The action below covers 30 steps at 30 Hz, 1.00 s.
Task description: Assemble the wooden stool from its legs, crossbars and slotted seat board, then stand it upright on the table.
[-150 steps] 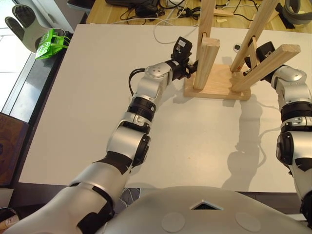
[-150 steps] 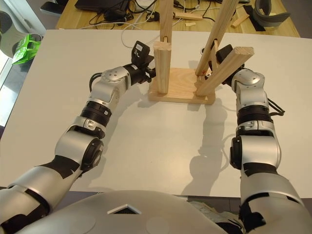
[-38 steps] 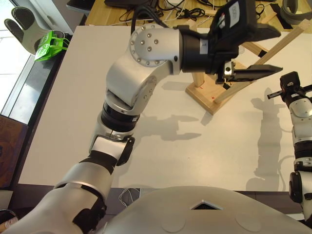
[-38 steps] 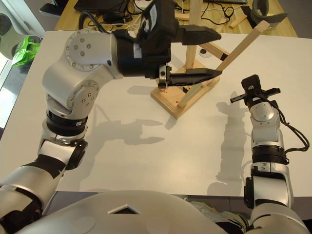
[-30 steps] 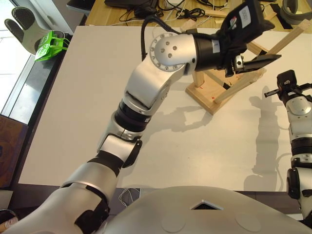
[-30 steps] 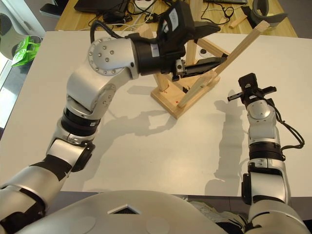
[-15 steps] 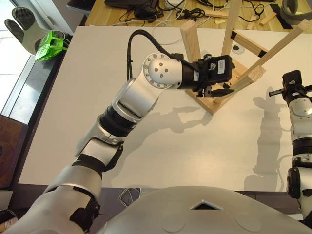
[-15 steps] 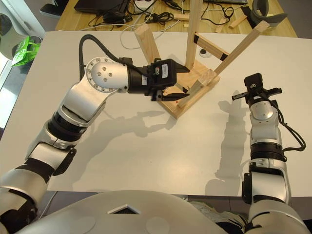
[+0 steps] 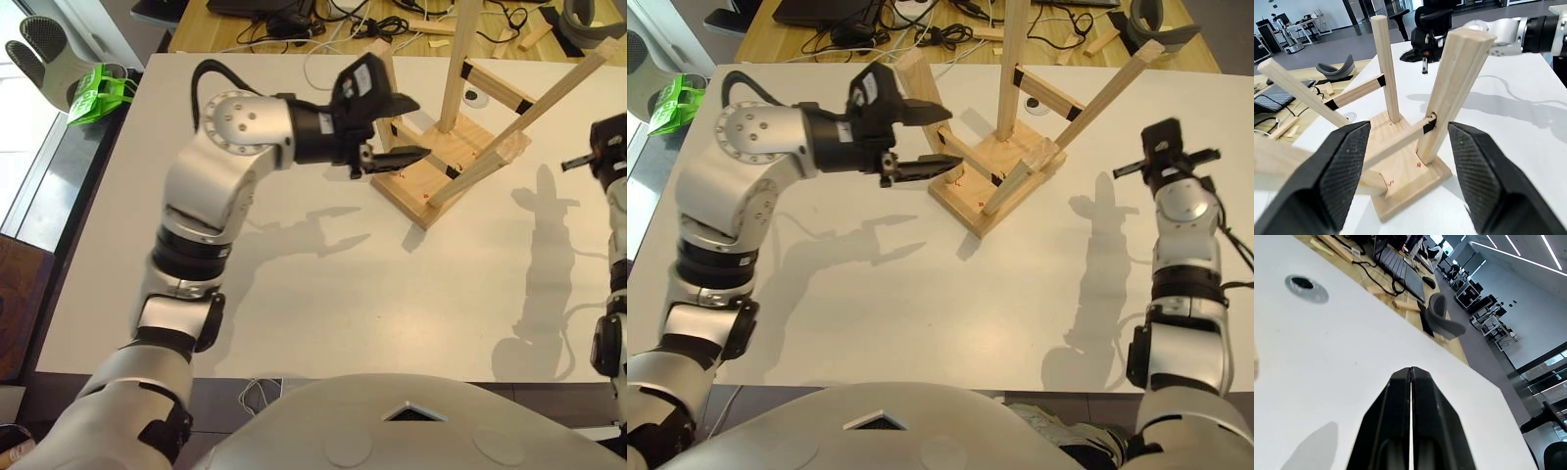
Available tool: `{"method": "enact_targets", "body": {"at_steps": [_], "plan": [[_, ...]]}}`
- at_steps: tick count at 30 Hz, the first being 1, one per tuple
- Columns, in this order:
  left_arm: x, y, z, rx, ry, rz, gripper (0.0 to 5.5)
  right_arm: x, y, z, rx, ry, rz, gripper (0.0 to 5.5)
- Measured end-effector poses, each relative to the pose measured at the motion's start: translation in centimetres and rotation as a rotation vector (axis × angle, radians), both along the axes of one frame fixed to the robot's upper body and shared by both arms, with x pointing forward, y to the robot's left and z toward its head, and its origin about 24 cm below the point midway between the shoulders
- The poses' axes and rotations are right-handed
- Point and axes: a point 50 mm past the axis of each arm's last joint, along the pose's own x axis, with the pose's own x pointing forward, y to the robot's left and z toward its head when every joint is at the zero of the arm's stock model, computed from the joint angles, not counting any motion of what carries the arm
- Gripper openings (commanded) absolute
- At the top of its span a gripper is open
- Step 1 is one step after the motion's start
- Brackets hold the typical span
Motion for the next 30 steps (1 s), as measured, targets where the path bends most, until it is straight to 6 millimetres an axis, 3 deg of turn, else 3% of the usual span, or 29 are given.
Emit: {"method": "enact_targets", "body": {"at_steps": [2,4,7,10,19,26,30], "plan": [[-0.3,1.7,-0.3,0.015,0.031,0.006,2.92,2.0,-0.3,3.0,0.073,-0.062,-0.036,0.02],[-0.1,2.1,-0.2,0.007,0.021,0.033,2.92,3.1,-0.4,4.6,0.170,-0.091,-0.091,0.02],[0.2,1.8,0.0,-0.030,0.005,0.080,2.92,3.7,0.3,3.4,0.287,-0.038,-0.120,0.02],[0.5,1.5,0.1,-0.055,-0.009,0.102,2.92,4.1,2.0,2.1,0.360,0.032,-0.009,0.02],[2.0,2.1,-0.3,-0.072,-0.025,0.214,2.92,3.4,3.8,0.7,0.485,0.168,0.302,0.02],[5.9,4.6,1.1,-0.141,-0.139,0.577,2.92,2.8,5.2,0.5,0.553,0.275,0.507,0.02],[6.9,6.0,2.3,-0.195,-0.218,0.720,2.92,2.6,5.5,0.7,0.566,0.304,0.547,0.02]]}}
